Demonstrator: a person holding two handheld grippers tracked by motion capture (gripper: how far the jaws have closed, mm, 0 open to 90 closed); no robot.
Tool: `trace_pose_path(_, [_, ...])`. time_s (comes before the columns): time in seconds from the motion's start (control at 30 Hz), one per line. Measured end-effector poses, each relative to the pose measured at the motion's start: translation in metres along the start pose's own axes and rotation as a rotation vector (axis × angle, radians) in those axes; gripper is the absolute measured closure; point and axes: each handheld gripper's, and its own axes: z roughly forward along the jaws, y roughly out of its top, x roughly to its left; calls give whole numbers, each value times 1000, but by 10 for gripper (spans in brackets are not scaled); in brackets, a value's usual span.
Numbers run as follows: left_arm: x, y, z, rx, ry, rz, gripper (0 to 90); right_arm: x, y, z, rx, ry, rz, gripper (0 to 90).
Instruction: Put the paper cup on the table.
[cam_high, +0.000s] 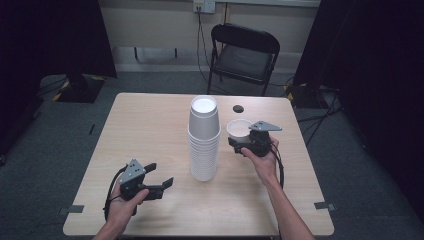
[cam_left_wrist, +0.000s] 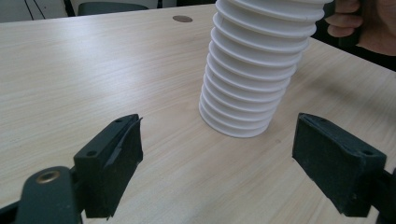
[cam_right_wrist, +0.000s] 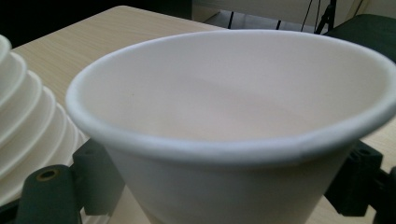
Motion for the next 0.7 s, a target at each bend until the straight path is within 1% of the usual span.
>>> trace_pose_path(0.1, [-1, 0, 1, 1, 2, 2, 159, -2, -2, 7, 5, -4, 14, 157])
trace_pose_path(0.37, [2, 0, 4, 8, 14, -10, 158, -6, -11, 26, 40, 0, 34, 158])
trace_pose_path(0.47, [1, 1, 4, 4, 20, -7, 162, -7, -16, 34, 55, 2, 43, 158])
trace_pose_path(0.53, [1, 1, 4, 3, 23, -4, 162, -8, -21, 37, 69, 9, 50, 159])
trace_pose_path(0.6, [0, 1, 3, 3, 18, -2, 162, -9, -27, 37, 80, -1, 43, 159])
trace_pose_path(0.7, [0, 0, 2, 5, 20, -2, 162, -12, -31, 35, 85, -4, 57, 158])
